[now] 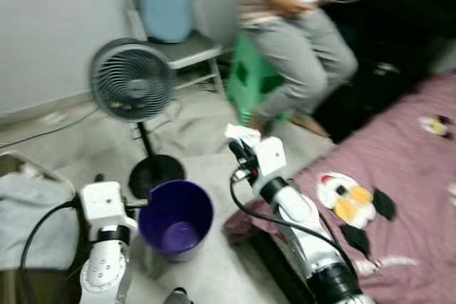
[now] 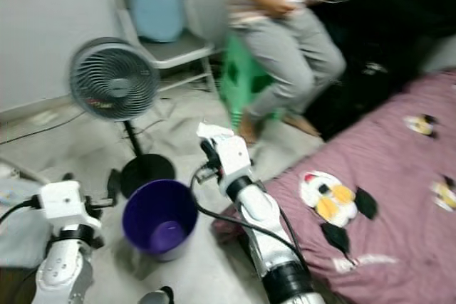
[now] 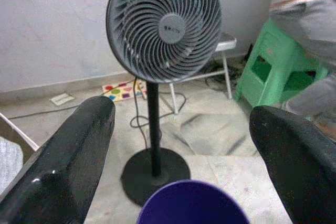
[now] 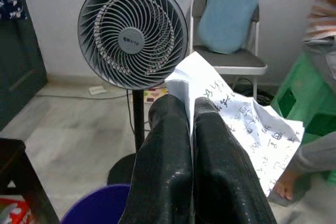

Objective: Clean up the room

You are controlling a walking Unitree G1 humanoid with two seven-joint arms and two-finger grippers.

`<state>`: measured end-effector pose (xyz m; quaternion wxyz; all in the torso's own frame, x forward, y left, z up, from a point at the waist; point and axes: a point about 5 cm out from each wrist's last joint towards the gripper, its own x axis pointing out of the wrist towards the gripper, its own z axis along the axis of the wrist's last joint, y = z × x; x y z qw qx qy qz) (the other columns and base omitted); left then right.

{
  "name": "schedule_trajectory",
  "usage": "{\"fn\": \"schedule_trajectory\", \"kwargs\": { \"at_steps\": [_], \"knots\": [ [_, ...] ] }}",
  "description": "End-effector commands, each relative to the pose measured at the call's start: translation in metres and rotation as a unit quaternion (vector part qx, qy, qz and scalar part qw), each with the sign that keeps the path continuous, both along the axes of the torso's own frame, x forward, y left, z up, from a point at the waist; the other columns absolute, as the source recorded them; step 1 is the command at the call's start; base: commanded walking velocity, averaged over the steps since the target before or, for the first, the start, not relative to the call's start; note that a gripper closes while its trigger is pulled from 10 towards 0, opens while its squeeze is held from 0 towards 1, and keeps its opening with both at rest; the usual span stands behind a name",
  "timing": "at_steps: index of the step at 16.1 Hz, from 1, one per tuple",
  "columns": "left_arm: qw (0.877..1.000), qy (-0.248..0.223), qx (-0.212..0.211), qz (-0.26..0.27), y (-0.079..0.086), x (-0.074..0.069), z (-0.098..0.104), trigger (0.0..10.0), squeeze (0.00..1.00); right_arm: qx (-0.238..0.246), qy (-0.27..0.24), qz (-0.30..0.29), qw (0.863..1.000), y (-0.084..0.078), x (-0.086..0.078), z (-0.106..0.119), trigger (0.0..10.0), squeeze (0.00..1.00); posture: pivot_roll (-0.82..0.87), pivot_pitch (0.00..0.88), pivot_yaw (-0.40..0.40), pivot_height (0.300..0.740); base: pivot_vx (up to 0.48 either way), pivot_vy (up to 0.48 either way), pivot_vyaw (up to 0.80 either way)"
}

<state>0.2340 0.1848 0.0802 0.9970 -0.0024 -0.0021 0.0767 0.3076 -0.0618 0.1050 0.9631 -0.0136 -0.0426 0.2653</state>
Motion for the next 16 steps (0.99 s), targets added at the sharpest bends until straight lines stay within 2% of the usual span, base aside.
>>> {"fn": "schedule_trajectory", "kwargs": {
  "at_steps": [1, 5, 16],
  "knots": [
    [1.000, 0.005, 0.005, -0.021, -0.004, 0.004, -0.002, 10.0, 0.00, 0.001, -0.016, -0.006, 1.000, 0.001, 0.001, 0.006, 10.0, 0.00, 0.11, 0.068, -0.031, 0.740, 0.000, 0.000, 0.61],
    [0.999, -0.001, -0.001, -0.035, -0.010, 0.012, 0.002, 10.0, 0.00, 0.000, -0.017, -0.013, 1.000, -0.002, -0.003, 0.007, 10.0, 0.00, 0.09, 0.094, -0.027, 0.740, 0.000, 0.000, 0.70],
    [0.999, 0.003, -0.003, -0.046, -0.013, 0.006, 0.002, 10.0, 0.00, 0.005, -0.008, -0.017, 1.000, 0.000, -0.010, 0.004, 10.0, 0.00, 0.10, 0.130, -0.018, 0.740, 0.000, 0.000, 0.78]
  ]
}}
